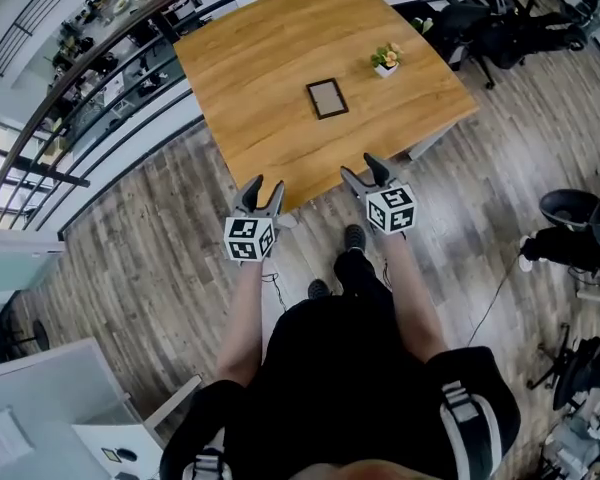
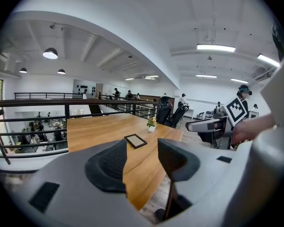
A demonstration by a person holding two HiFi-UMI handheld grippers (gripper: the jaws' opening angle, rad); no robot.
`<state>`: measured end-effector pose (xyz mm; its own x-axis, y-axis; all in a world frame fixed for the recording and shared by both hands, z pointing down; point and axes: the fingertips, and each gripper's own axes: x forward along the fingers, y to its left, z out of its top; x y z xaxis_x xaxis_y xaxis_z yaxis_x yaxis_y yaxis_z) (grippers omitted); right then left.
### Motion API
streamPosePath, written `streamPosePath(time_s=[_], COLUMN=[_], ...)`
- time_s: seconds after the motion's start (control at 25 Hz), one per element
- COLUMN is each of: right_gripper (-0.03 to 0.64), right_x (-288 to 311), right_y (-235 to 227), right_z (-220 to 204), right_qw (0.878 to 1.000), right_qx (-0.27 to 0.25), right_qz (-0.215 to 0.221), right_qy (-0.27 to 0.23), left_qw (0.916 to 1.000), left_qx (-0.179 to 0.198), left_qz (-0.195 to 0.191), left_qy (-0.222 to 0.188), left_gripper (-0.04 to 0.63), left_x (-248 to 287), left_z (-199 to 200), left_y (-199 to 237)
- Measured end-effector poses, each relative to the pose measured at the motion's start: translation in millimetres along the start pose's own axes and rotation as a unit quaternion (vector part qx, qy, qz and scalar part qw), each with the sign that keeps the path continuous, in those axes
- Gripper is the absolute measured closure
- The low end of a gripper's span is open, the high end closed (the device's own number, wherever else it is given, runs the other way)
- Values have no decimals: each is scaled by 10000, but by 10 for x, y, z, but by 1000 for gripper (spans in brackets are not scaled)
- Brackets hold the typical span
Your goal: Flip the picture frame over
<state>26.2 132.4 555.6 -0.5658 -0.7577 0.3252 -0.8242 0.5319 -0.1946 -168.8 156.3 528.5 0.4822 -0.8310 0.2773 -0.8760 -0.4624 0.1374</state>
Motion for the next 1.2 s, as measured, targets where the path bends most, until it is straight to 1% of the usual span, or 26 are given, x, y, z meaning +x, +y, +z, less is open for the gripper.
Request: streamPosePath(time_s=[0.28, 0.44, 0.56, 0.72, 1.0, 1.2], right_gripper=[336, 336, 336, 336, 336, 336], right_x=[243, 353, 413, 524, 771, 898], right_y=[-378, -628, -844, -1119, -1390, -1351], right_z=[140, 174, 229, 302, 336, 310], right_qw=[9999, 9998, 9997, 9995, 9989, 9977], right_qx=[16, -21, -78, -111, -145, -204], right_qz=[102, 155, 107, 118, 289, 470], right_qy=[59, 145, 197, 259, 330, 450], left_qw=[9999, 9998, 9997, 9995, 9984, 9979], left_qx=[-24, -14, 25, -57, -175, -219], left_qz=[67, 49, 36, 195, 469, 542], left_qy=[101, 173, 231, 242, 252, 292], left_gripper=[388, 390, 390, 388, 388, 390], left_x=[453, 749, 935, 1113, 1378, 1457], left_z=[79, 104, 103, 102, 125, 122], left_y=[15, -66, -148, -150, -61, -30])
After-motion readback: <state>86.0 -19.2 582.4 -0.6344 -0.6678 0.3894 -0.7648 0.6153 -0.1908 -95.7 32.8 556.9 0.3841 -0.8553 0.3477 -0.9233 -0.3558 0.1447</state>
